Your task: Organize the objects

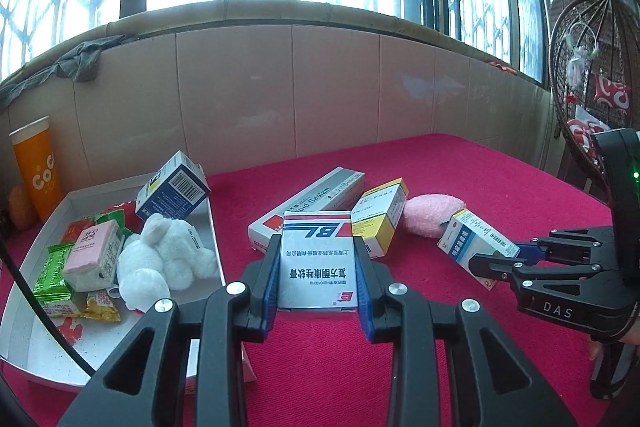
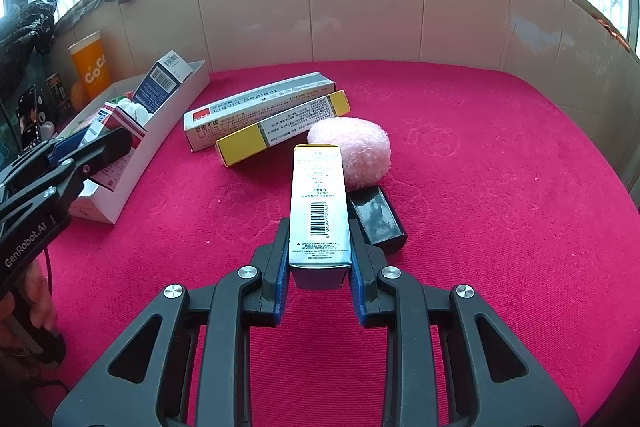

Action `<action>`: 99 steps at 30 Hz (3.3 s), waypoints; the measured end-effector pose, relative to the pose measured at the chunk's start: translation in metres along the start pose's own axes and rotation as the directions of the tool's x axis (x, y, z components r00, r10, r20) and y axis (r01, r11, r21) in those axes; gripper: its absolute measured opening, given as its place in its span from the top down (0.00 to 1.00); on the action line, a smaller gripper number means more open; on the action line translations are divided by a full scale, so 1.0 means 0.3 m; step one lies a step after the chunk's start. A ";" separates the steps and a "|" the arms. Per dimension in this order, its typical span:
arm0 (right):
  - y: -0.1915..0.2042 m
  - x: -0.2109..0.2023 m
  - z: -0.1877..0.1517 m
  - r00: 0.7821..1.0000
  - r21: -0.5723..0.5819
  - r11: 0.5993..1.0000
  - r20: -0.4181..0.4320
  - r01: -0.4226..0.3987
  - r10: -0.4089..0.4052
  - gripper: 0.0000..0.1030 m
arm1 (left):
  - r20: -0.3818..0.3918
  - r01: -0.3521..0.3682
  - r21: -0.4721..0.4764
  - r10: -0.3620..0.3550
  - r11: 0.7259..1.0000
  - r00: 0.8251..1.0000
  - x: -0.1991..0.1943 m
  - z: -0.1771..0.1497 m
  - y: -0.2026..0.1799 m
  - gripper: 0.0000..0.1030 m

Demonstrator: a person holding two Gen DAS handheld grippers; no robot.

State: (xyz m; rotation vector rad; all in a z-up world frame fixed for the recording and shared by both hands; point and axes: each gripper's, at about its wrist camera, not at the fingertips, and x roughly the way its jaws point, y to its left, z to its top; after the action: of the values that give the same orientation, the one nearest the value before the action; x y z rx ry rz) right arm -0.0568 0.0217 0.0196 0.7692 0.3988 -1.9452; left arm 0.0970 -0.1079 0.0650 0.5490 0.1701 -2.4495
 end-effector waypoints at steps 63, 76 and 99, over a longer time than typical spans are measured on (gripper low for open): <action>0.740 0.048 0.350 0.980 -0.376 0.913 0.052 -0.159 0.192 0.76 | 0.073 -0.211 -0.608 0.318 0.765 0.945 -0.125 -0.018 0.745 0.69; 0.895 0.207 0.423 0.987 -0.421 0.897 0.028 -0.132 0.158 0.76 | 0.042 -0.257 -0.653 0.373 0.712 0.927 -0.127 -0.038 0.791 0.69; 0.803 0.140 0.383 0.980 -0.295 0.941 0.055 -0.164 0.189 0.03 | 0.158 -0.218 -0.619 0.392 0.755 0.906 -0.172 -0.006 0.734 0.00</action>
State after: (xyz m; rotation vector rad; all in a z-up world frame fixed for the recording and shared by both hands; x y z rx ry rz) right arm 0.1011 -0.1864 0.0882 0.5138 0.5318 -1.6962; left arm 0.2665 -0.2561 0.0871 -0.0533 0.6464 -1.9652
